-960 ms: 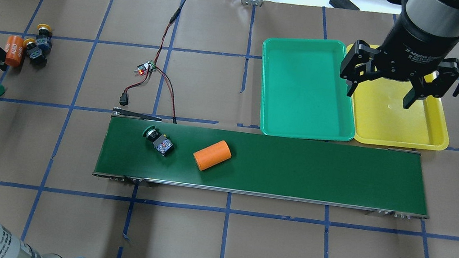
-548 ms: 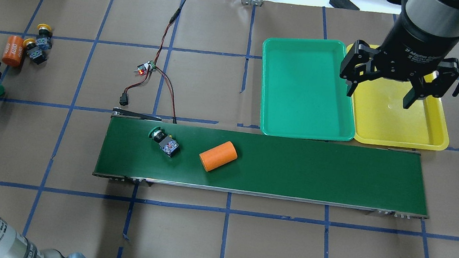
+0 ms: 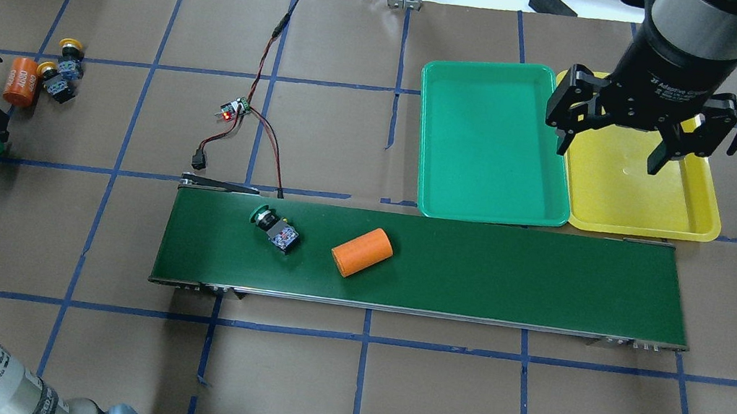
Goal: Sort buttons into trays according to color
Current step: 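Grasp another green-capped button from the pile with the left gripper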
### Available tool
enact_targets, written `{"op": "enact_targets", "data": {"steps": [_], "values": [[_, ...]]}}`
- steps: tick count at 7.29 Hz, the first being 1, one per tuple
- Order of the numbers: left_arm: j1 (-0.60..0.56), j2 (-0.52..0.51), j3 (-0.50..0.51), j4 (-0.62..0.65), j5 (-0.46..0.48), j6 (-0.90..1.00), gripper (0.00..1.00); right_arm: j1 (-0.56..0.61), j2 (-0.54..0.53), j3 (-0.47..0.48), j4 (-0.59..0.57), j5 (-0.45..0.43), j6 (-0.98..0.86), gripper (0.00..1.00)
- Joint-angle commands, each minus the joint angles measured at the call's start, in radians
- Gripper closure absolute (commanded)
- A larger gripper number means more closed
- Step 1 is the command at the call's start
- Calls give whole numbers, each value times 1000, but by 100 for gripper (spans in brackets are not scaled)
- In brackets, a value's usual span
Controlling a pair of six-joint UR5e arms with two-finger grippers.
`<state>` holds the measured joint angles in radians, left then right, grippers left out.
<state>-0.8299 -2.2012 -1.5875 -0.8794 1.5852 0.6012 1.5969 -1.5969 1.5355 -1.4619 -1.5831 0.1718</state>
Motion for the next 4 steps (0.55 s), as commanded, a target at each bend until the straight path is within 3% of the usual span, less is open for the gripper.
{"op": "enact_targets", "data": {"steps": [1,4], "values": [[6,33,-18,-45,1,-7,92,0,0,0,0,0,0,0],[3,102,-95,-44,-8,-26,92,0,0,0,0,0,0,0]]}}
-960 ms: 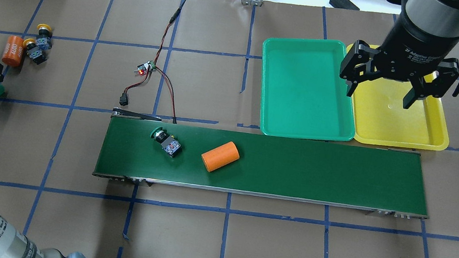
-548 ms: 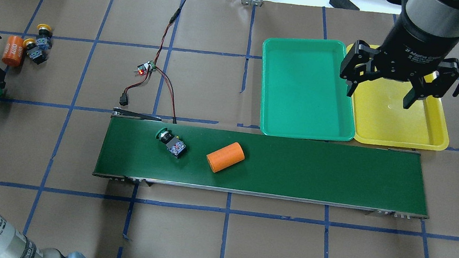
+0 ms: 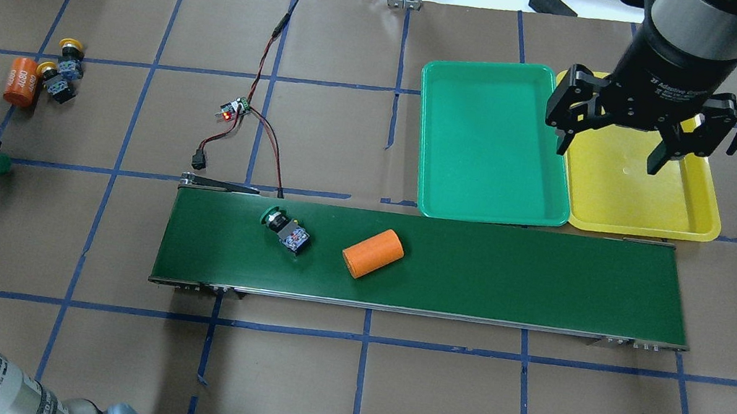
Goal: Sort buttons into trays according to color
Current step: 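Place the button on the conveyor belt with the left gripper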
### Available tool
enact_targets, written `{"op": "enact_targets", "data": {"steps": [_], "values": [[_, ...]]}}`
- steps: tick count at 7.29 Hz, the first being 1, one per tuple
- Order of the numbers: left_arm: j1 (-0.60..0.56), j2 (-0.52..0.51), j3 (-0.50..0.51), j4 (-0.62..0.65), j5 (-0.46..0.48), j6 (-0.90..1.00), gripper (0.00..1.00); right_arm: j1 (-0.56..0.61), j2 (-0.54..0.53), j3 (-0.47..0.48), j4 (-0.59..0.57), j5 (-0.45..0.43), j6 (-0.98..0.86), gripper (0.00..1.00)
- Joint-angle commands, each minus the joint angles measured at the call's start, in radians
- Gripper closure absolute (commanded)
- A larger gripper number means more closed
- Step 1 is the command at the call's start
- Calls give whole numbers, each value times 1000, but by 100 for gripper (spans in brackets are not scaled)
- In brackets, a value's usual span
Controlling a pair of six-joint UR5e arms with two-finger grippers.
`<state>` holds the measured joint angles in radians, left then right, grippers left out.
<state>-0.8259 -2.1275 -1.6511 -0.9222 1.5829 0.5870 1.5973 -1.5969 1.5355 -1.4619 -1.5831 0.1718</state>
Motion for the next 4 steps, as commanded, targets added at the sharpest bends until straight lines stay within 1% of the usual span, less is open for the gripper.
{"op": "enact_targets", "data": {"steps": [1,2,3,4], "values": [[-2,44,-47,0,-7,-15,92,0,0,0,0,0,0,0],[-13,64,-47,-3,-4,-53,92,0,0,0,0,0,0,0],[-42,104,-55,-67,-9,-153,92,0,0,0,0,0,0,0],[-114,157,-70,-129,-8,-279,92,0,0,0,0,0,0,0]]}}
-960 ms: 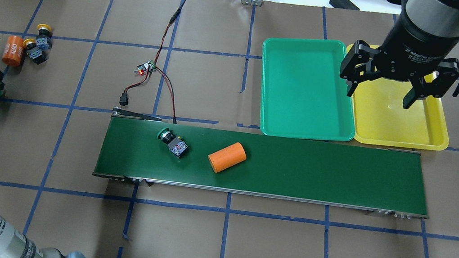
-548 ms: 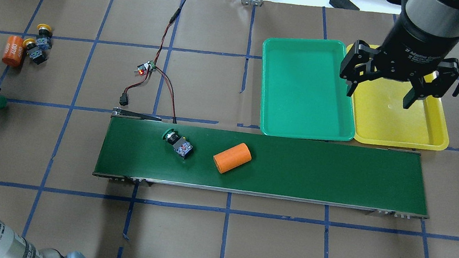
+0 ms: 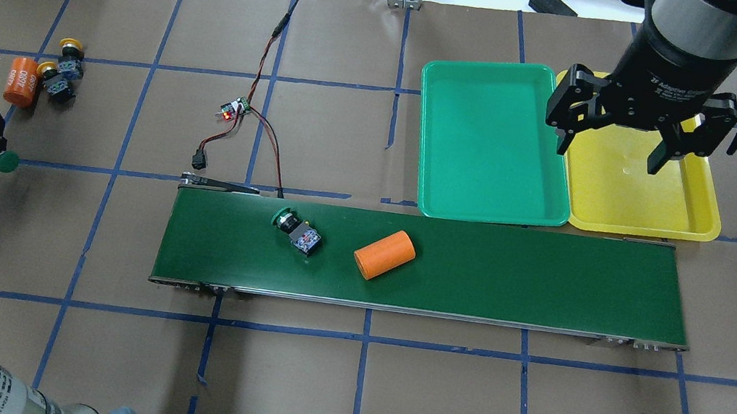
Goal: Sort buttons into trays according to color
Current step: 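Place the button on the conveyor belt with the left gripper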
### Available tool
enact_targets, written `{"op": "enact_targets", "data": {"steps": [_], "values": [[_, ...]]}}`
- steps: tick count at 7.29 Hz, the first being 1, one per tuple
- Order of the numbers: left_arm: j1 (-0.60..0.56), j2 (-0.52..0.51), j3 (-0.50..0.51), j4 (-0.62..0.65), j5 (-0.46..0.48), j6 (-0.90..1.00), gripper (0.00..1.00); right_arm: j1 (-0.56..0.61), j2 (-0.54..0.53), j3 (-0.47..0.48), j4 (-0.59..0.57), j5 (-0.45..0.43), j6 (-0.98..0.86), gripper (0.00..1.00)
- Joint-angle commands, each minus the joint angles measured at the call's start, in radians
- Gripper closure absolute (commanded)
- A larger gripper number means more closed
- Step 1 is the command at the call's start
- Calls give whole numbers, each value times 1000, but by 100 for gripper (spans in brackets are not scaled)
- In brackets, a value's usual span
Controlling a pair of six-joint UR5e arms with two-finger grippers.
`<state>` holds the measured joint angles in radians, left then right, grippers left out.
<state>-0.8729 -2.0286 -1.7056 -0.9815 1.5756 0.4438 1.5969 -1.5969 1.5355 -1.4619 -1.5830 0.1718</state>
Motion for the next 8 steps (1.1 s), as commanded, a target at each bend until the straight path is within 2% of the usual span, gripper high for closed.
{"op": "enact_targets", "data": {"steps": [1,4,5,7,8], "values": [[-133,121,-43,-132,-3,-287,92,0,0,0,0,0,0,0],[-343,304,-230,-154,-69,-686,92,0,0,0,-2,0,-1,0],[-450,342,-238,-155,-63,-776,92,0,0,0,0,0,-2,0],[-648,355,-278,-142,-48,-898,92,0,0,0,-2,0,0,0],[-664,349,-308,-110,-48,-908,92,0,0,0,0,0,0,0]]}}
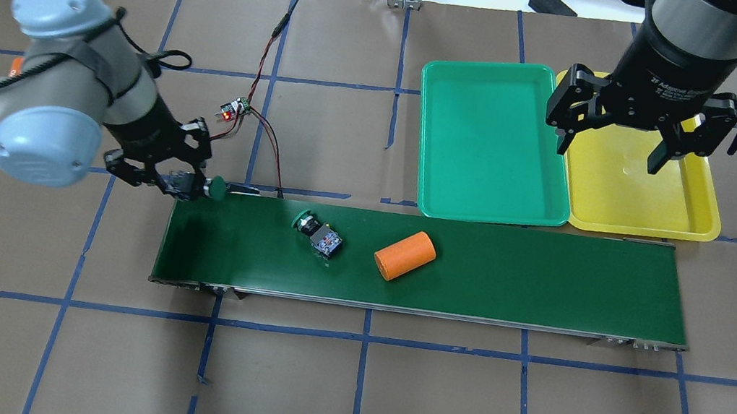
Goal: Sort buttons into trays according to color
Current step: 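Place the button on the conveyor belt with the left gripper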
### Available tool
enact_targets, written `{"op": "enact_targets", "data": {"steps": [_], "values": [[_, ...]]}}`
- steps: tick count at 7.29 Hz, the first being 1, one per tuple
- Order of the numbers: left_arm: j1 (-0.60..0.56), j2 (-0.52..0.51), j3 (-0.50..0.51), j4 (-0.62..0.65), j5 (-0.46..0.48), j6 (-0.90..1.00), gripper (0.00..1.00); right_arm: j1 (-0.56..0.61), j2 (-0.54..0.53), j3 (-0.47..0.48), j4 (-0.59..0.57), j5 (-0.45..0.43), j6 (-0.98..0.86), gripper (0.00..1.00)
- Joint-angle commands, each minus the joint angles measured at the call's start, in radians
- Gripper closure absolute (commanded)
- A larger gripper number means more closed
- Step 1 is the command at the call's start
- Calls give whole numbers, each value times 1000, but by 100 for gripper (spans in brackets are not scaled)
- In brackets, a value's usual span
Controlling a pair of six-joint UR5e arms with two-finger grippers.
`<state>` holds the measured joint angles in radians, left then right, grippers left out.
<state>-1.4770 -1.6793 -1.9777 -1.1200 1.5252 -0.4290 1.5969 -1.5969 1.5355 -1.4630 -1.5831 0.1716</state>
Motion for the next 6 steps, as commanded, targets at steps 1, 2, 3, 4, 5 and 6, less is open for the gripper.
{"op": "enact_targets", "data": {"steps": [1,2,3,4,5,6], "values": [[-66,-23,-62,78,1,-45,90,0,0,0,0,0,0,0],[-69,-23,-82,84,3,-34,55,0,-2,0,1,0,0,0],[-62,-28,-72,94,4,-30,1,0,0,0,1,0,0,0],[-45,-23,-38,94,4,-14,0,0,0,0,1,0,0,0],[18,-25,20,62,35,97,0,0,0,0,1,0,0,0],[129,-34,81,-5,58,237,0,0,0,0,1,0,0,0]]}}
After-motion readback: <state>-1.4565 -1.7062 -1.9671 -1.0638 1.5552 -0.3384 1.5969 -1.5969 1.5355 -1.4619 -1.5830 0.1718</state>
